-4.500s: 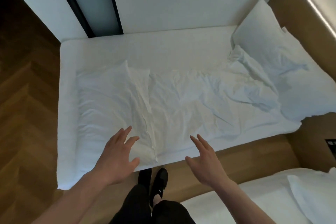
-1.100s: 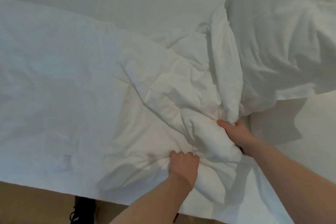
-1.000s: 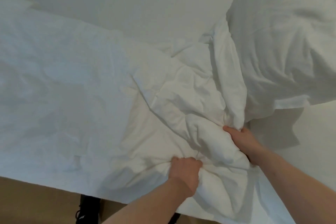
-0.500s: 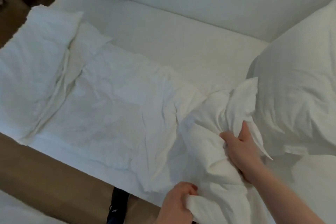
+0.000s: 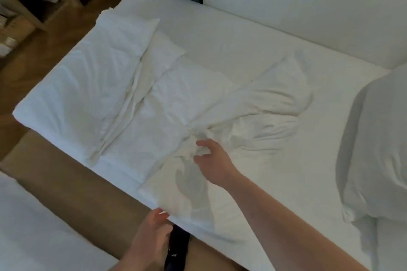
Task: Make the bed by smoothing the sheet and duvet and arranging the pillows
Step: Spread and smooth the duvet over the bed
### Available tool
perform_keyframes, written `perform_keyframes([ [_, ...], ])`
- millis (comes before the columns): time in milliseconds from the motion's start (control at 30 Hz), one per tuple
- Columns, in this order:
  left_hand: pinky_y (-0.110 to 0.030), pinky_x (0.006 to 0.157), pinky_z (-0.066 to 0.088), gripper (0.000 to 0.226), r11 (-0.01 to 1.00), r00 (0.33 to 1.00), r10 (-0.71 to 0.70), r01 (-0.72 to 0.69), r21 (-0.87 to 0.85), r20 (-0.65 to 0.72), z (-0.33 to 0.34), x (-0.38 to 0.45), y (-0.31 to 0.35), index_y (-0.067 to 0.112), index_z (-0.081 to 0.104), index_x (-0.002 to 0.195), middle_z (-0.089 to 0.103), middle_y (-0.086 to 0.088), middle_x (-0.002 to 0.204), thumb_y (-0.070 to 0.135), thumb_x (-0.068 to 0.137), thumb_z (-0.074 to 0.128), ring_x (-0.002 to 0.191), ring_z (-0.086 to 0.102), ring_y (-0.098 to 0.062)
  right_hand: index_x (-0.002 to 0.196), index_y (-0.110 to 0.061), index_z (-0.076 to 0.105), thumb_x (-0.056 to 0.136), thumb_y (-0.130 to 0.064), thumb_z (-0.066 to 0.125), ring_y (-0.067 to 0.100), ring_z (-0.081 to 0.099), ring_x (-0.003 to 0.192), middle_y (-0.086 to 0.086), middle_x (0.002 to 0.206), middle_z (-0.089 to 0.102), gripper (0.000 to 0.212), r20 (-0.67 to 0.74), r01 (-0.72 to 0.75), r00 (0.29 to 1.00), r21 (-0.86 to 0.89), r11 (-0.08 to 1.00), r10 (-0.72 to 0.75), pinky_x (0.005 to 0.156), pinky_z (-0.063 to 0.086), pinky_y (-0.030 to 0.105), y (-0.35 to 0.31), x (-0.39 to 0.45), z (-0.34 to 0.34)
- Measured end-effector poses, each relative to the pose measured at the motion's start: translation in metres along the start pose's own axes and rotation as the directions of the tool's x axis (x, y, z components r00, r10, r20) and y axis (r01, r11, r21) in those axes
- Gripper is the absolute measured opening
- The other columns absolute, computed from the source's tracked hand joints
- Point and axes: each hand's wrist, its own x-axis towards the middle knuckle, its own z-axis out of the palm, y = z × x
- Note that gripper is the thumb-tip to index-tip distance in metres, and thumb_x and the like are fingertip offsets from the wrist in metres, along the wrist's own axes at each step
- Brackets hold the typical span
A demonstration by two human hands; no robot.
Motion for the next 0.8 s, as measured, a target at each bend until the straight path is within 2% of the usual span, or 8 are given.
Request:
perform_keyframes([
  [100, -0.021, 0.084, 0.054, 0.061, 1.0, 0.998, -0.006, 0.005, -0.021, -0.059, -0.024, 0.007, -0.001, 0.029, 0.049, 0.128, 0.057, -0.003, 0.133, -0.005, 0.083, 0.073, 0.102, 0.064, 0.002, 0.116, -0.036, 0.066, 0.094, -0.015, 0.065, 0.007, 0.064, 0.11, -0.016, 0.138, 0.054, 0.031, -0.146, -0.03, 0.988, 0.084, 0.996, 0.042, 0.088, 0.058, 0.035, 0.045, -0.024, -0.004],
  [233, -0.027, 0.092, 0.047, 0.06, 0.98, 0.989, 0.094, -0.073, 0.182, -0.111, -0.022, 0.017, 0.031, 0.043, 0.042, 0.136, 0.042, 0.016, 0.135, 0.025, 0.089, 0.074, 0.124, 0.048, -0.004, 0.118, -0.039, 0.063, 0.093, -0.022, 0.071, 0.008, 0.066, 0.108, -0.018, 0.126, 0.062, 0.031, -0.267, -0.146, 0.949, 0.088, 0.985, 0.165, 0.076, 0.052, 0.024, 0.094, -0.047, -0.024],
  [367, -0.034, 0.102, 0.047, 0.065, 0.933, 0.947, 0.258, -0.193, 0.303, -0.192, -0.023, 0.051, 0.066, 0.036, 0.044, 0.139, 0.036, 0.019, 0.138, 0.03, 0.083, 0.077, 0.13, 0.042, -0.008, 0.129, -0.033, 0.054, 0.082, -0.044, 0.083, 0.01, 0.07, 0.1, -0.008, 0.129, 0.064, 0.056, -0.319, -0.231, 0.892, 0.286, 0.93, 0.32, 0.095, 0.057, 0.045, 0.095, -0.013, -0.037],
  [433, -0.034, 0.105, 0.045, 0.069, 0.923, 0.951, 0.25, -0.178, 0.341, -0.181, -0.022, 0.073, 0.08, 0.032, 0.043, 0.142, 0.036, 0.015, 0.143, 0.034, 0.082, 0.078, 0.133, 0.041, -0.011, 0.134, -0.035, 0.046, 0.067, -0.061, 0.087, 0.015, 0.071, 0.102, -0.004, 0.131, 0.062, 0.083, -0.387, -0.185, 0.868, 0.329, 0.926, 0.311, 0.098, 0.056, 0.052, 0.08, 0.015, -0.046],
  [533, -0.036, 0.107, 0.041, 0.077, 0.889, 0.958, 0.244, -0.16, 0.428, -0.149, -0.022, 0.111, 0.094, 0.025, 0.041, 0.146, 0.035, 0.007, 0.149, 0.04, 0.081, 0.079, 0.137, 0.037, -0.019, 0.152, -0.028, 0.032, 0.064, -0.057, 0.09, 0.02, 0.063, 0.116, 0.002, 0.141, 0.053, 0.11, -0.524, -0.121, 0.838, 0.093, 0.988, 0.152, 0.103, 0.047, 0.037, 0.048, 0.056, -0.061],
  [667, -0.04, 0.113, 0.037, 0.093, 0.848, 0.981, 0.153, -0.067, 0.526, -0.121, -0.024, 0.163, 0.096, 0.022, 0.034, 0.152, 0.036, 0.0, 0.155, 0.051, 0.077, 0.079, 0.141, 0.037, -0.026, 0.159, -0.029, 0.023, 0.079, -0.039, 0.083, 0.025, 0.066, 0.093, 0.001, 0.158, 0.027, 0.101, -0.536, -0.084, 0.832, -0.373, 0.924, -0.141, 0.085, 0.047, 0.037, 0.013, 0.11, -0.084],
  [733, -0.043, 0.112, 0.039, 0.096, 0.832, 0.993, 0.091, -0.035, 0.554, -0.074, -0.023, 0.182, 0.094, 0.024, 0.031, 0.154, 0.042, 0.001, 0.152, 0.057, 0.077, 0.077, 0.14, 0.039, -0.028, 0.158, -0.031, 0.027, 0.081, -0.043, 0.08, 0.028, 0.066, 0.106, -0.004, 0.161, 0.023, 0.094, -0.495, -0.133, 0.856, -0.49, 0.862, -0.149, 0.086, 0.049, 0.039, 0.01, 0.135, -0.093],
  [800, -0.041, 0.109, 0.042, 0.083, 0.791, 0.997, 0.071, -0.043, 0.61, -0.022, -0.021, 0.194, 0.094, 0.027, 0.037, 0.15, 0.052, 0.001, 0.145, 0.058, 0.081, 0.072, 0.135, 0.047, -0.027, 0.143, -0.027, 0.049, 0.087, -0.043, 0.073, 0.03, 0.064, 0.109, 0.0, 0.154, 0.039, 0.063, -0.468, -0.187, 0.876, -0.553, 0.812, -0.117, 0.086, 0.048, 0.038, 0.012, 0.155, -0.101],
])
